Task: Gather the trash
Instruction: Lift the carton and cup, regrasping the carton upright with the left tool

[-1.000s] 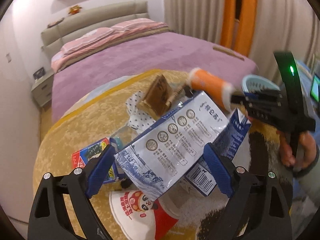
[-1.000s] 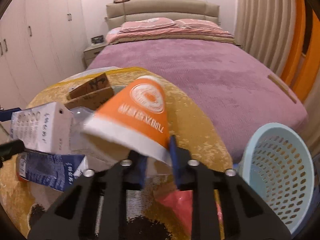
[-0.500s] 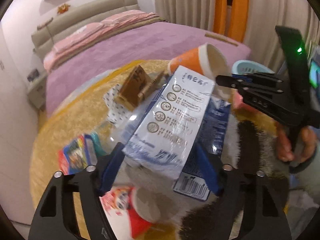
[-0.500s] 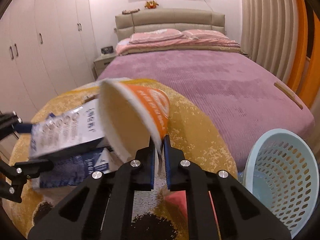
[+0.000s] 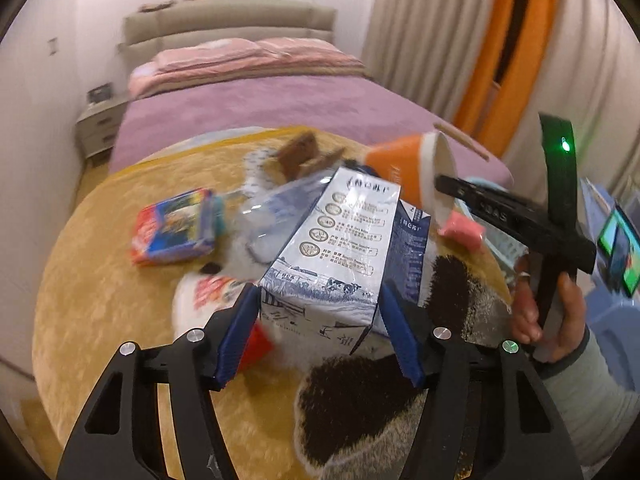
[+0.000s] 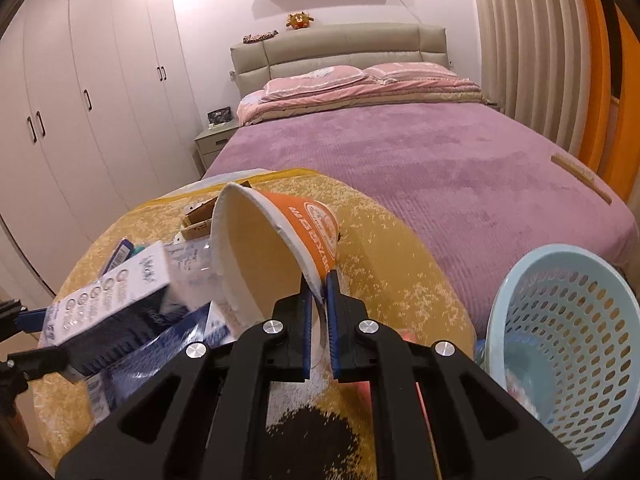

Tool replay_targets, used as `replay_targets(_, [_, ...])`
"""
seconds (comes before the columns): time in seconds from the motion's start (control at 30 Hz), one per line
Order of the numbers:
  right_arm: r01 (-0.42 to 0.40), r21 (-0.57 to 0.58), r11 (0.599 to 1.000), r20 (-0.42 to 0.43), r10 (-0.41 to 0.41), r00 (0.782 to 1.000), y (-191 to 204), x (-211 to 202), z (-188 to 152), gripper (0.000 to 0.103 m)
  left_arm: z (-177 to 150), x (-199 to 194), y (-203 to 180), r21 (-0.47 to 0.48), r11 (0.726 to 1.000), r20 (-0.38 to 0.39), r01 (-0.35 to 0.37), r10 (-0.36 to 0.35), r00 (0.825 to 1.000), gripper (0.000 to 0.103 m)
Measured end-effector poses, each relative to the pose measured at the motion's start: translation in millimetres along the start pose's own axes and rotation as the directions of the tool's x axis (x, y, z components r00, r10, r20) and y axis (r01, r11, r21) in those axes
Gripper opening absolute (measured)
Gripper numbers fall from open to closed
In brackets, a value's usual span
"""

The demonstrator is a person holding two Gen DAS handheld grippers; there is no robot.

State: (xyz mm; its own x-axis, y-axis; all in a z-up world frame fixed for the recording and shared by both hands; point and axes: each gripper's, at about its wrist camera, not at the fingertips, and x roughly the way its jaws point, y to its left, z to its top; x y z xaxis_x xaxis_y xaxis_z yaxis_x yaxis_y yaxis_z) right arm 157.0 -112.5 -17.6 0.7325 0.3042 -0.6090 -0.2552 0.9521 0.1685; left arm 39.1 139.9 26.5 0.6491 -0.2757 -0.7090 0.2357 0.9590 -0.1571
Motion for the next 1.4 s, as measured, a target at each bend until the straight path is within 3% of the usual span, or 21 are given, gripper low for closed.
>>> replay_targets(0.23, [-0.014,-0.009,1.000,-0.003,0.014,1.000,10.2,-33.7,-10.7,0.005,-35.7,-34.7,12.6,-0.075,0.997,-0.008,-0.031,0.030,1.000,0.059])
replay_targets(0.5, [-0.007,-0.026,1.000,-0.039,0.006,0.999,8.8,-65.2,-53.3,0.005,-81.3,-29.6,-1.3,-0.063,0.998,-0.099,-0.015,0.009,0.995,0.060])
replay_targets(0.77, [-0.002,0.005,1.000,-0.086,0.003,0.996,-4.9,-60.6,-68.6,0.007,-74.0,-6.4,-5.3,-0.081,0.997,-0.098,-0.010,0.002,0.995,0.072])
replay_targets(0.87, [-0.015,0.009,1.000,-0.102,0.016,0.995,-6.9,-52.2,-69.6,0.019,-68.7,6.5,-5.5,-0.098,0.995,-0.116,-0.008,-0.003,0.993,0.073])
replay_targets(1.0, [-0.005,0.006,1.000,-0.085,0.005,0.996,-6.0,-48.4,-66.9,0.048,-67.8,20.4,-9.1,-0.112,0.993,-0.149,-0.030,0.013,0.989,0.073])
replay_targets(1.07, [-0.007,-0.003,1.000,-0.070,0.007,0.998,-4.5,-47.5,-62.7,0.048,-66.2,24.1,-12.0,-0.113,0.993,-0.150,-0.045,0.027,0.988,0.073])
replay_targets(1.17, [0.014,-0.018,1.000,-0.069,-0.015,0.998,-0.7,-42.1,-55.2,0.047,-65.4,29.6,-16.7,-0.089,0.993,-0.157,-0.084,0.069,0.985,0.062])
replay_targets(1.2, [0.017,-0.028,0.999,-0.068,-0.019,0.998,1.1,-40.4,-53.4,0.044,-64.9,31.9,-17.3,-0.088,0.992,-0.162,-0.088,0.072,0.984,0.058])
replay_targets(1.23, [0.019,-0.037,0.999,-0.068,-0.022,0.997,2.8,-39.0,-52.2,0.031,-64.7,32.1,-17.4,-0.091,0.992,-0.160,-0.090,0.075,0.984,0.058])
replay_targets(1.33, [0.037,-0.060,0.998,-0.077,-0.042,0.996,7.5,-34.2,-48.5,0.008,-64.1,26.3,-18.1,-0.090,0.989,-0.131,-0.121,0.109,0.985,0.057])
replay_targets(1.4, [0.005,-0.050,0.999,-0.065,-0.008,0.998,8.1,-36.2,-45.6,0.002,-63.9,15.3,-19.6,-0.088,0.990,-0.095,-0.112,0.103,0.990,0.057])
